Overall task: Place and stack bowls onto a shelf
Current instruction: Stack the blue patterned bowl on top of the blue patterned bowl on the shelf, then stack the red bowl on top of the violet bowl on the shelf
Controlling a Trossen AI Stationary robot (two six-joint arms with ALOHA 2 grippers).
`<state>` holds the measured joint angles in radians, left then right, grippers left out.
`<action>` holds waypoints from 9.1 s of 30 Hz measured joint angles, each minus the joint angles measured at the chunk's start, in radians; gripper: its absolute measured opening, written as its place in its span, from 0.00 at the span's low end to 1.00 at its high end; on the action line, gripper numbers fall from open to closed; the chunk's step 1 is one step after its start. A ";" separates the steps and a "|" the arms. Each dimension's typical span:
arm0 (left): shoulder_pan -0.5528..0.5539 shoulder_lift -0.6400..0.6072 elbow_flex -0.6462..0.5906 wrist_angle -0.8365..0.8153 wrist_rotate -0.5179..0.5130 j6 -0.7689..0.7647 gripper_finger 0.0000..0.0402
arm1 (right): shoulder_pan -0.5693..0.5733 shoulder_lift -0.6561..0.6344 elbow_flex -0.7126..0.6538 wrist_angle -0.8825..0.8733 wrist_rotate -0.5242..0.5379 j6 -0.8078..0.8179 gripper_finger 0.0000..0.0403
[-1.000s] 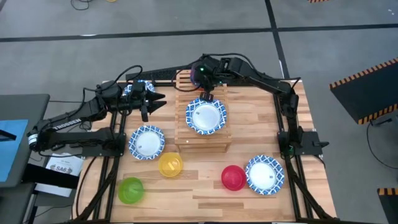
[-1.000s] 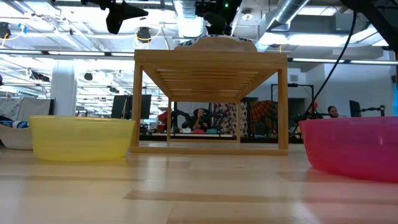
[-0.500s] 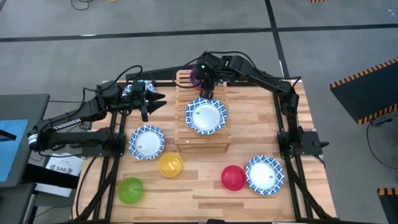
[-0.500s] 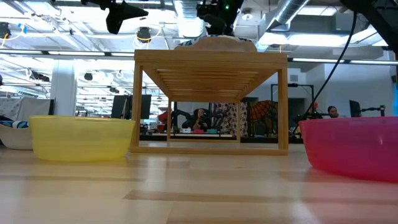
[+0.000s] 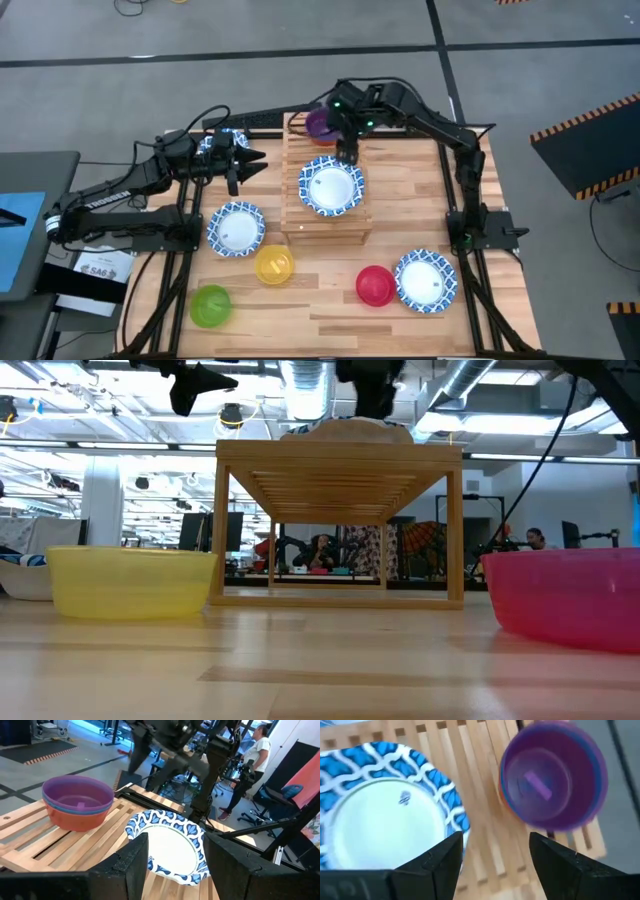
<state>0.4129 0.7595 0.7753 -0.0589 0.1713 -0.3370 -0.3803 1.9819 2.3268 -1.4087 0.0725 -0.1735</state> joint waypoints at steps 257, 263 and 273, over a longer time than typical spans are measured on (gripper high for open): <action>-0.514 0.069 0.123 0.067 -0.586 0.246 0.00 | 0.191 -1.094 -1.337 1.023 -0.133 0.716 0.63; -0.514 0.069 0.123 0.063 -0.582 0.243 0.00 | 0.434 -1.071 -1.355 0.641 -0.221 0.986 0.63; -0.514 0.069 0.123 0.066 -0.562 0.243 0.00 | 0.778 -0.822 -1.587 0.751 -0.173 1.495 0.63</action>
<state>-0.1013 0.8284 0.8982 0.0073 -0.3903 -0.0942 0.3980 1.1599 0.7398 -0.6578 -0.1010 1.3212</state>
